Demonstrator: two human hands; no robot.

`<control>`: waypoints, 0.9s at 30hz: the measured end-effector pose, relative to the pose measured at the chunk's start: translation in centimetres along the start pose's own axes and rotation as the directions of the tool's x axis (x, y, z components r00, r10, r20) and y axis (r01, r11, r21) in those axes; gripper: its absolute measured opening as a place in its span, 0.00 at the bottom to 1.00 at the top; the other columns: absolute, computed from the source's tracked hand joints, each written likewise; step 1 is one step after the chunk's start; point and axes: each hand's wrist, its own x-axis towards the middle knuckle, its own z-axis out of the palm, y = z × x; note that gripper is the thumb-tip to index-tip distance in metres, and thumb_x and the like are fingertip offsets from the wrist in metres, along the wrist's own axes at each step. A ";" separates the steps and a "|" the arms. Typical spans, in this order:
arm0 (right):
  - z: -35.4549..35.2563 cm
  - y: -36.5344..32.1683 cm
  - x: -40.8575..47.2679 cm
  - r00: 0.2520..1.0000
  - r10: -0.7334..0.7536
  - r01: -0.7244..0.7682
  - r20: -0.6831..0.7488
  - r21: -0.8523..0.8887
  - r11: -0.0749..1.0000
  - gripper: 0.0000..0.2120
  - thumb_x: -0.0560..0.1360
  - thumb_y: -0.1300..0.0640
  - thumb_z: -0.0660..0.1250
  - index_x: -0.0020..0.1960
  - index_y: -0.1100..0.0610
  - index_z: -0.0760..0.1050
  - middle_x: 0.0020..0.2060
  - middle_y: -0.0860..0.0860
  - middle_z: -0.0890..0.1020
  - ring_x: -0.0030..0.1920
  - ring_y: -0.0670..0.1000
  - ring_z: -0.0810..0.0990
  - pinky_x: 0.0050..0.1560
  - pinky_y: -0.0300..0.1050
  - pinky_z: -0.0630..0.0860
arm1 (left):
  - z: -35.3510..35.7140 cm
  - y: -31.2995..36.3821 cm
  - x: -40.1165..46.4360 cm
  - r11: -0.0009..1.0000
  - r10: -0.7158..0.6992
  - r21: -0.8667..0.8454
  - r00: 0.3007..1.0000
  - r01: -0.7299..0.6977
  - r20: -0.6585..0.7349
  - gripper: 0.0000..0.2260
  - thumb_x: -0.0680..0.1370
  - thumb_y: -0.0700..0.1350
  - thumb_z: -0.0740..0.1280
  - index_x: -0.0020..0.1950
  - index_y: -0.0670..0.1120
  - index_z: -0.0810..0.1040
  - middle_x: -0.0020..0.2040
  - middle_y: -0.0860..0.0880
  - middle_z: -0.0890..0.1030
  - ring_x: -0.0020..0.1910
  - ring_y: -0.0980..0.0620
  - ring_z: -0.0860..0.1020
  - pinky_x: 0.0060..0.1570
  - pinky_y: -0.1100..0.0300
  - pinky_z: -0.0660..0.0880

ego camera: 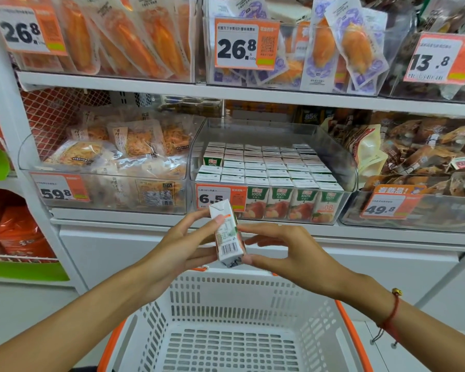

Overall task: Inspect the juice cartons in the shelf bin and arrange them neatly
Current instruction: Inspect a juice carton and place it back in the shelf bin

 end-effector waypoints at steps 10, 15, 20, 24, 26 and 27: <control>-0.1 -0.3 0.8 0.963 0.270 -0.245 0.008 0.449 0.859 0.14 0.72 0.46 0.69 0.55 0.48 0.83 0.45 0.48 0.87 0.48 0.49 0.86 0.48 0.41 0.82 | -0.2 1.3 -0.4 0.859 -0.411 -0.254 0.894 0.445 0.177 0.34 0.63 0.55 0.77 0.66 0.45 0.74 0.55 0.39 0.84 0.51 0.47 0.85 0.43 0.55 0.83; 0.1 -0.1 0.6 0.927 0.359 -0.363 0.109 0.506 0.782 0.13 0.77 0.48 0.67 0.57 0.50 0.83 0.48 0.50 0.87 0.50 0.51 0.85 0.53 0.44 0.82 | 0.2 0.8 -0.3 0.839 -0.461 -0.257 0.877 0.480 0.132 0.37 0.60 0.57 0.78 0.65 0.44 0.73 0.53 0.39 0.84 0.47 0.47 0.85 0.40 0.54 0.83; 0.0 -0.5 0.6 0.909 0.375 -0.411 0.184 0.552 0.725 0.15 0.75 0.46 0.67 0.60 0.47 0.81 0.52 0.48 0.86 0.52 0.51 0.84 0.54 0.42 0.81 | 0.2 0.8 -0.2 0.848 -0.418 -0.317 0.904 0.425 0.095 0.33 0.60 0.51 0.79 0.63 0.44 0.76 0.53 0.37 0.84 0.49 0.46 0.85 0.43 0.55 0.83; 0.9 -1.2 0.5 0.922 0.381 -0.368 0.071 0.465 0.805 0.21 0.67 0.44 0.74 0.60 0.43 0.79 0.54 0.50 0.82 0.48 0.48 0.85 0.49 0.43 0.82 | 0.6 0.8 -0.4 0.869 -0.331 -0.356 0.938 0.344 0.099 0.25 0.65 0.43 0.76 0.62 0.45 0.80 0.53 0.38 0.84 0.51 0.45 0.85 0.45 0.59 0.82; 1.5 -1.3 0.4 0.933 0.353 -0.302 -0.070 0.384 0.873 0.19 0.68 0.48 0.76 0.59 0.42 0.79 0.51 0.46 0.82 0.44 0.48 0.85 0.42 0.43 0.82 | 0.9 0.8 -0.5 0.890 -0.277 -0.348 0.956 0.294 0.101 0.22 0.68 0.42 0.74 0.62 0.47 0.80 0.54 0.40 0.84 0.50 0.47 0.85 0.47 0.60 0.82; 1.6 -1.4 0.3 0.933 0.334 -0.270 -0.131 0.358 0.894 0.19 0.68 0.48 0.77 0.57 0.41 0.80 0.49 0.43 0.82 0.43 0.47 0.85 0.36 0.40 0.80 | 0.9 0.9 -0.5 0.902 -0.258 -0.331 0.961 0.277 0.101 0.22 0.69 0.43 0.73 0.63 0.48 0.80 0.54 0.41 0.84 0.51 0.47 0.84 0.49 0.59 0.81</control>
